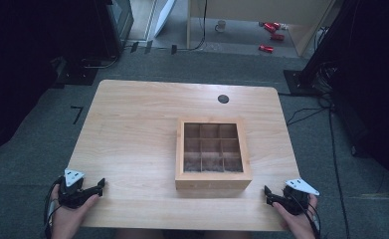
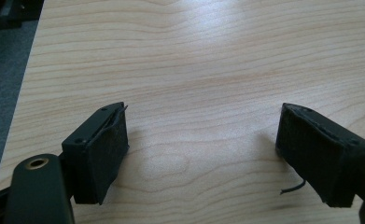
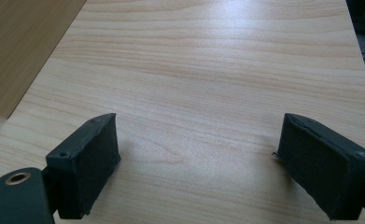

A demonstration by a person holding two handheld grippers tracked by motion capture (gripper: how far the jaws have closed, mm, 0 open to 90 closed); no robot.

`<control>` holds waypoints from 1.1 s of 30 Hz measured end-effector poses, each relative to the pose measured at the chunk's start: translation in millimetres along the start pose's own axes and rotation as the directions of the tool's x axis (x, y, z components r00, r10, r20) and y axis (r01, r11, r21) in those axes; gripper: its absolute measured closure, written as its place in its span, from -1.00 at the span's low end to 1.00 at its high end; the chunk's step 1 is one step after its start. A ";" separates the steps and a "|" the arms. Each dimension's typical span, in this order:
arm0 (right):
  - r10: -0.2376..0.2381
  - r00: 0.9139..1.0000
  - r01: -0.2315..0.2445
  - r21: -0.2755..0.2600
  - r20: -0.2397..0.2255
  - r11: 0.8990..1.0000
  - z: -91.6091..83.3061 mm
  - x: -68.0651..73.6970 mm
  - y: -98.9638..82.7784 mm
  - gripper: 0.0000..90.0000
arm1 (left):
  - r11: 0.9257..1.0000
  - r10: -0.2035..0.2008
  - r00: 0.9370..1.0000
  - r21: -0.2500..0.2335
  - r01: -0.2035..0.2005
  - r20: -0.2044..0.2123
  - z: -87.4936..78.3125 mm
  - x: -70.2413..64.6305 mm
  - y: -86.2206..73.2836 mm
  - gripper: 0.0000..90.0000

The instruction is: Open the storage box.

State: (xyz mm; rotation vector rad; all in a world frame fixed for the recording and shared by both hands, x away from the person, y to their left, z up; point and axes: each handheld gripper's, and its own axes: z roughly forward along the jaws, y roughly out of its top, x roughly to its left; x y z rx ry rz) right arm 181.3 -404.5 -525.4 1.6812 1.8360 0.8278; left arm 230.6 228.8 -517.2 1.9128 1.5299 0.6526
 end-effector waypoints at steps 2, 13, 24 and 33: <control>0.000 1.000 0.000 0.000 0.000 1.000 0.0 0.0 0.0 -0.73 | 1.000 -0.002 1.000 0.000 0.002 -0.002 0.1 -0.1 0.1 -0.62; 0.007 1.000 -0.007 -0.001 0.009 1.000 -1.0 1.2 -0.7 -0.71 | 1.000 -0.010 1.000 -0.006 0.010 0.005 -2.8 -7.0 8.9 -0.61; 0.027 1.000 -0.026 -0.014 0.005 1.000 -6.7 1.3 -0.2 -0.69 | 0.999 -0.011 0.999 -0.029 0.012 0.045 -1.7 -16.9 15.1 -0.61; 0.011 1.000 -0.012 -0.036 -0.021 0.999 -12.6 13.2 4.7 -0.69 | 1.000 -0.008 0.998 -0.023 0.009 0.059 3.2 -18.3 14.6 -0.61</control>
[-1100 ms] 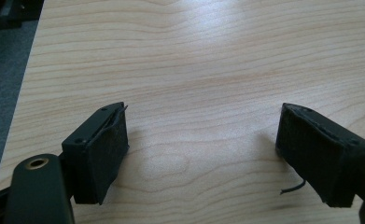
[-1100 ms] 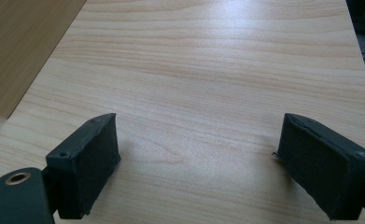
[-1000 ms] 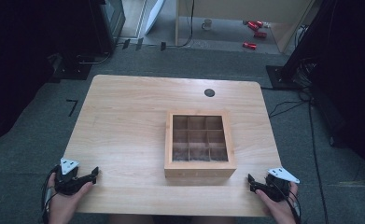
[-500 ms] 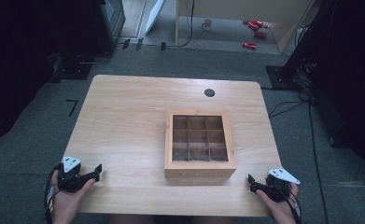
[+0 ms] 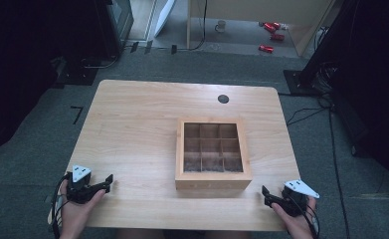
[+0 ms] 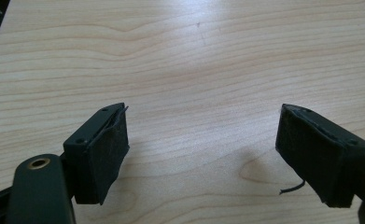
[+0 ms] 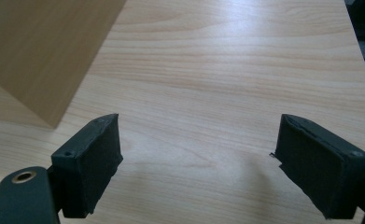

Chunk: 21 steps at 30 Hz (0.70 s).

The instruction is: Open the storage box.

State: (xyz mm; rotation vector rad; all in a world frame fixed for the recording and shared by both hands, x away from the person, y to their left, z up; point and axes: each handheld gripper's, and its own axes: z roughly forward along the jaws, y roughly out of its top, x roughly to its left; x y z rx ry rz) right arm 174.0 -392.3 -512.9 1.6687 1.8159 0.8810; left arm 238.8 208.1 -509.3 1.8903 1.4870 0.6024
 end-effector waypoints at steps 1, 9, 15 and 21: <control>-0.001 1.000 0.001 -0.004 -0.002 1.000 -0.8 1.4 0.6 -0.69 | 1.000 0.002 1.000 0.004 -0.002 0.002 1.0 -0.4 -0.6 -0.61; -0.013 1.000 0.012 -0.015 -0.028 1.000 -5.2 10.9 3.4 -0.68 | 1.000 0.011 1.000 0.010 -0.011 0.008 2.0 -2.1 -1.1 -0.61; -0.020 0.999 0.019 -0.017 -0.050 1.000 -7.6 17.2 5.0 -0.68 | 1.000 0.008 1.000 -0.001 -0.008 0.028 0.1 -7.7 0.5 -0.60; -0.019 0.998 0.017 -0.029 -0.061 0.999 -10.9 20.7 7.1 -0.68 | 0.999 0.041 0.995 -0.034 -0.038 0.087 -7.2 -31.3 6.7 -0.60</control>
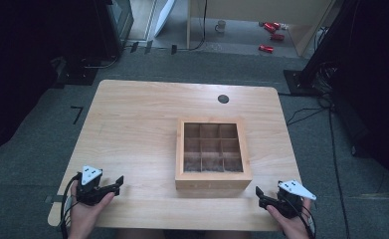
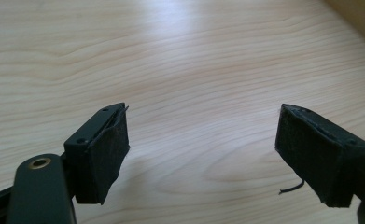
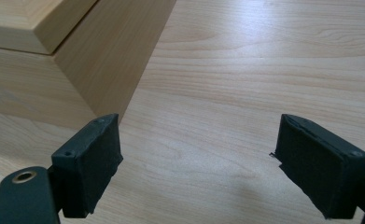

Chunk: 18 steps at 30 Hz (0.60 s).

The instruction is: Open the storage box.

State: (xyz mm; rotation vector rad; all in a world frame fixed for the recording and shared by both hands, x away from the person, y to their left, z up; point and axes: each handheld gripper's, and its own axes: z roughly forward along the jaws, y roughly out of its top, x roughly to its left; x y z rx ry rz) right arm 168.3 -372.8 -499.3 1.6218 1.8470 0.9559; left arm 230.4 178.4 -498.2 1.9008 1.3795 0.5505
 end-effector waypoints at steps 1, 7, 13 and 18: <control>0.000 1.000 0.000 0.000 -0.002 1.000 -0.2 0.4 0.2 -0.68 | 1.000 0.005 1.000 -0.013 -0.004 0.031 -1.3 -9.8 3.3 -0.60; -0.008 1.000 0.008 -0.004 -0.011 1.000 -0.9 4.5 1.3 -0.68 | 0.998 0.056 0.993 -0.033 -0.053 0.101 -0.8 -41.5 11.6 -0.59; -0.012 1.000 0.012 -0.006 -0.019 1.000 -1.0 7.4 1.6 -0.68 | 0.994 0.105 0.984 -0.031 -0.101 0.146 4.7 -65.5 15.5 -0.59; -0.022 0.999 0.021 -0.004 -0.028 1.000 -0.3 12.5 1.9 -0.68 | 0.992 0.128 0.974 -0.033 -0.124 0.186 9.7 -85.3 19.1 -0.58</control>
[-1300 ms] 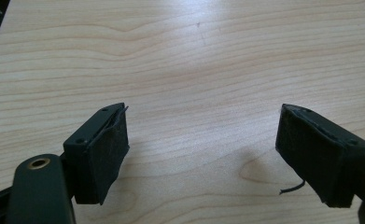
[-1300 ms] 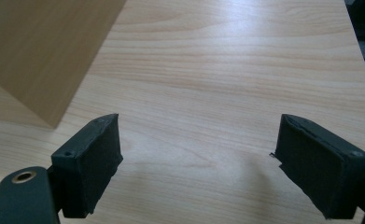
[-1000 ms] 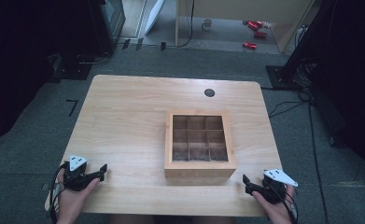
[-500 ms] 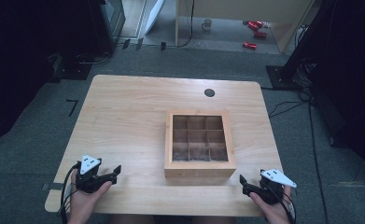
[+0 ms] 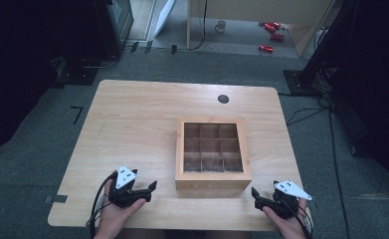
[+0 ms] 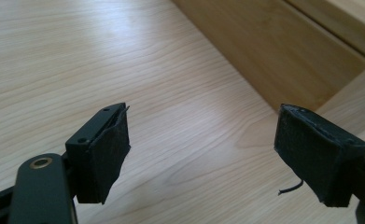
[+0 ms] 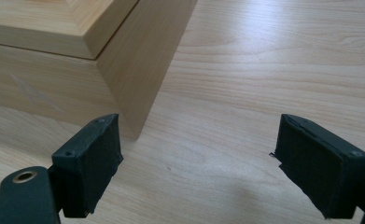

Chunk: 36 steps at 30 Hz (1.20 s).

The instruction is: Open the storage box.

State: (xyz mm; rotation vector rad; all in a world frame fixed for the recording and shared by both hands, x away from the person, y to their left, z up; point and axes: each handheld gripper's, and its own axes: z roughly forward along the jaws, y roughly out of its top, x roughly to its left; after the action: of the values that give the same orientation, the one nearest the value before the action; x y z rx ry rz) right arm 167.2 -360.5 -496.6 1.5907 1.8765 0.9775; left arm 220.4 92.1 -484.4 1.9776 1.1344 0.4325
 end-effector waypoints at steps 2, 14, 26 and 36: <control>-0.003 1.000 0.003 -0.001 -0.002 1.000 0.4 0.8 0.0 -0.68 | 1.000 0.012 1.000 -0.003 -0.012 0.014 2.9 -6.4 2.2 -0.55; -0.020 1.000 0.020 0.000 -0.017 1.000 3.4 7.8 0.4 -0.68 | 0.999 0.051 0.992 -0.016 -0.050 0.119 13.6 -32.4 7.9 -0.43; 0.000 0.999 0.000 -0.010 -0.040 1.000 4.1 11.4 1.2 -0.66 | 0.997 0.072 0.978 -0.031 -0.067 0.193 19.8 -53.0 14.3 0.07; 0.028 0.997 -0.028 -0.010 -0.068 1.000 7.0 15.6 1.6 -0.55 | 0.998 0.059 0.971 -0.013 -0.057 0.230 25.6 -57.6 18.2 0.45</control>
State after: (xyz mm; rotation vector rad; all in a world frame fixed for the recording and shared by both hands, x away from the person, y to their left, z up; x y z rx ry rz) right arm 170.3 -343.7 -498.4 1.6002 1.8951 1.0645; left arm 215.6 26.7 -481.0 2.0008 0.9303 0.2285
